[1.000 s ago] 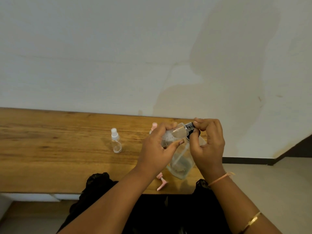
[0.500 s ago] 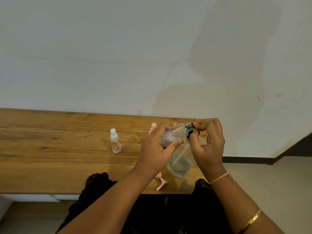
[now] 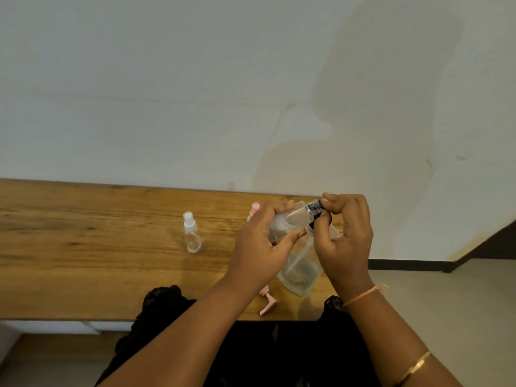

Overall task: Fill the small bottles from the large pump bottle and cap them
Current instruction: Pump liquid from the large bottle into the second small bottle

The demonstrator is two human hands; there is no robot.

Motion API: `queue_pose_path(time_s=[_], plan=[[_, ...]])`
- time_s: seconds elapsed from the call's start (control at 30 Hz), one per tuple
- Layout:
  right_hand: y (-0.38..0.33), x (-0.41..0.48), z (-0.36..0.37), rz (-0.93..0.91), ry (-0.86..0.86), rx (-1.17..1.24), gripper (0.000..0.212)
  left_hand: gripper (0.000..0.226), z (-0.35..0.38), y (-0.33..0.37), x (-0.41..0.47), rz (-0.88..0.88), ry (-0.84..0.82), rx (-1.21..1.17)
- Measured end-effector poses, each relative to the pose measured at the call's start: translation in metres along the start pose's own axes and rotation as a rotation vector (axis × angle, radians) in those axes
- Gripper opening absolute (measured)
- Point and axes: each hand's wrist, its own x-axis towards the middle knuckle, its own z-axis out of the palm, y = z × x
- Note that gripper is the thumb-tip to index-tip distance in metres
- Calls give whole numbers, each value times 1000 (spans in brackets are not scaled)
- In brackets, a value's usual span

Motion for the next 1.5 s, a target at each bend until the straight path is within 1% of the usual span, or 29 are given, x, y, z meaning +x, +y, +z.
queue_pose_path(time_s=[0.17,0.3,0.5,0.63,0.73,0.83,0.93,1.07,1.2,1.4,1.5], plan=[[8,-3,-1,2,-40,-9,15,41,-1,0,1,-23,-42,23],[-3,-3,-1,2,-9,-4,16,42,-1,2,-1,-7,-6,5],[-10,-1,-5,-8,4,7,18,42,-2,1,-3,69,45,12],[-4,-1,-1,18,2,37,16,43,0,-2,-1,46,21,10],[1,-3,0,16,-21,28,16,36,0,-6,-1,8,-18,27],[3,-4,-2,10,-44,26,17,36,0,-6,-1,-4,-29,51],[-4,-4,-4,14,-37,13,19,38,-1,-2,-3,-1,-13,9],[-11,-3,-3,-4,-1,3,19,45,-2,0,-4,55,37,-4],[-10,0,-1,-7,-1,4,19,44,-2,-2,-3,74,51,10],[3,0,0,23,-14,20,17,38,1,-4,-2,11,-12,45],[4,-1,0,29,-26,17,17,39,1,-3,-2,-3,-24,46]])
